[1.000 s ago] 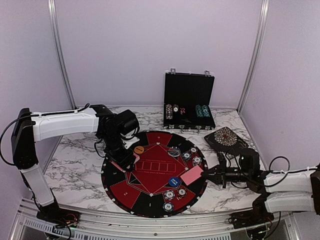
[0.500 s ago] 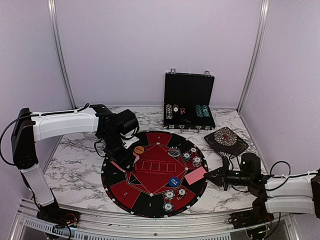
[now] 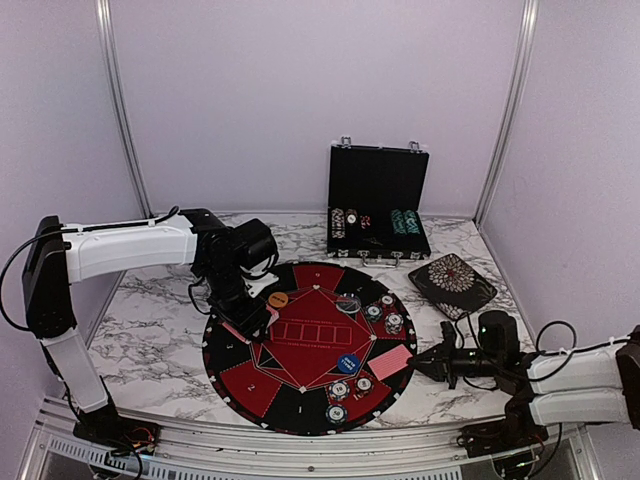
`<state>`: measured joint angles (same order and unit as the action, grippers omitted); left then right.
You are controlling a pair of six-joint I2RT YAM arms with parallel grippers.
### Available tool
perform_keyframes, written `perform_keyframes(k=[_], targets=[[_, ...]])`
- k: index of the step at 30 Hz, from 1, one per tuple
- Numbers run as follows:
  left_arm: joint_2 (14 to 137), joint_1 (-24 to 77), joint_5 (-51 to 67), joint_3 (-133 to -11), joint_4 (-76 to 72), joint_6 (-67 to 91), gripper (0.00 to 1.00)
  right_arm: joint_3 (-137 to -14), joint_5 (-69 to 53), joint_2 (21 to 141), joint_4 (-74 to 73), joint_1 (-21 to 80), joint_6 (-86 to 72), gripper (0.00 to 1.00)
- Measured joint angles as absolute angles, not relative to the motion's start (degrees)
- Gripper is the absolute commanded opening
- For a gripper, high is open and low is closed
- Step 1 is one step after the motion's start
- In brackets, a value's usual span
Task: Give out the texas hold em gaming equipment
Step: Distribute the poker card in the small blind area.
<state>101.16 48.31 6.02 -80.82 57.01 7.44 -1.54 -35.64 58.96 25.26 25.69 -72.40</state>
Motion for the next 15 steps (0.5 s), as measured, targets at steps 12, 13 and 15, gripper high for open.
perform_keyframes(k=[12, 13, 15], targets=[[101.2, 48.3, 6.2, -80.8, 57.0, 7.4, 0.53, -1.7, -35.6, 55.7, 15.8, 25.7, -68.4, 0.22], [101.2, 48.3, 6.2, -80.8, 57.0, 7.4, 0.53, -1.7, -35.6, 55.4, 15.0, 25.7, -68.1, 0.25], [101.2, 48.3, 6.2, -80.8, 57.0, 7.4, 0.53, -1.8, -35.4, 55.0, 13.2, 25.7, -67.0, 0.32]])
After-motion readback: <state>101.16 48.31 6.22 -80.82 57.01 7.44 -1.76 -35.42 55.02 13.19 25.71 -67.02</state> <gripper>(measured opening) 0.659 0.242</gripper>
